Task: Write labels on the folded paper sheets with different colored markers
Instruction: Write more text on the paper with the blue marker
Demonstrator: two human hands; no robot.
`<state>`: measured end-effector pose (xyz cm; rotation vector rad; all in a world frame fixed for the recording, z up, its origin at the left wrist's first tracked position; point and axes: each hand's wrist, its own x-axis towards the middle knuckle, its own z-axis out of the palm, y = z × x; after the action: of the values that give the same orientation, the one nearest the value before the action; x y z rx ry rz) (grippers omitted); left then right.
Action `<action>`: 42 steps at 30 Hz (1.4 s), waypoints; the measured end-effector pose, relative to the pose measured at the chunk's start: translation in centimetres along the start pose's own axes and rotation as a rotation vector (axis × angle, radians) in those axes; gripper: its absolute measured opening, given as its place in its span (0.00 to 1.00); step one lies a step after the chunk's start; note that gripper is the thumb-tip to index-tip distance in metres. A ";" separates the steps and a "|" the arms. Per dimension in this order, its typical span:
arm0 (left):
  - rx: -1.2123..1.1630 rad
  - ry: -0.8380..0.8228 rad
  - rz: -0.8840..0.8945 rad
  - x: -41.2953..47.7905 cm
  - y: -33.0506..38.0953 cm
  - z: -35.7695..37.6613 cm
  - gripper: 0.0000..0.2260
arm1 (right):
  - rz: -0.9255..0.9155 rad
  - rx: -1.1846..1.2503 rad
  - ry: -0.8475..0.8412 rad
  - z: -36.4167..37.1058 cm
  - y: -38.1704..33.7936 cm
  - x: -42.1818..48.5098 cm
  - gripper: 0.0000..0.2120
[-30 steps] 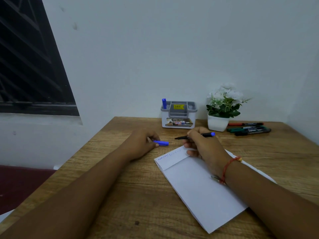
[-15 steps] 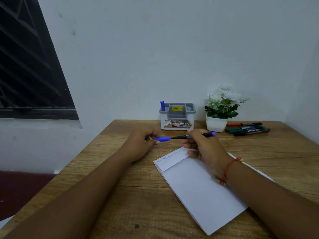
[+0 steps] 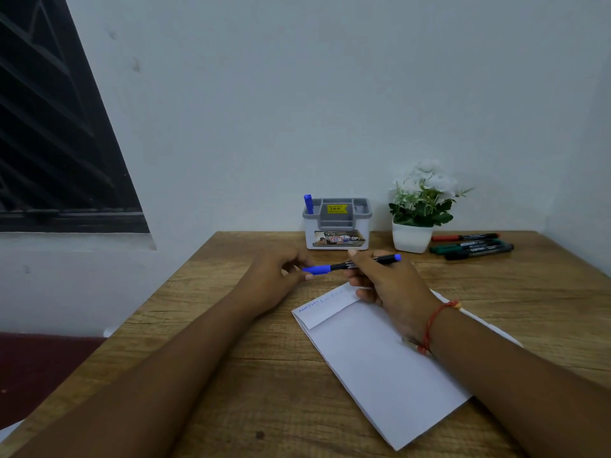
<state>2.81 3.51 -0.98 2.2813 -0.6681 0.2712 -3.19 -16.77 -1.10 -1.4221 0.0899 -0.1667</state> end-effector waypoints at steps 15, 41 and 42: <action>-0.328 0.036 -0.069 -0.6 1.7 1.3 0.06 | 0.014 0.035 -0.016 -0.5 -0.2 0.2 0.15; -0.085 0.618 -0.036 6.6 3.6 2.4 0.05 | -0.003 -0.159 -0.068 -0.1 1.2 1.2 0.29; -0.079 0.626 -0.031 6.9 3.6 2.6 0.03 | -0.006 -0.159 -0.069 -0.1 1.2 1.3 0.29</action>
<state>6.69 -3.14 1.95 1.9674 -0.3067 0.8789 -1.89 -16.90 -2.29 -1.5849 0.0426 -0.1174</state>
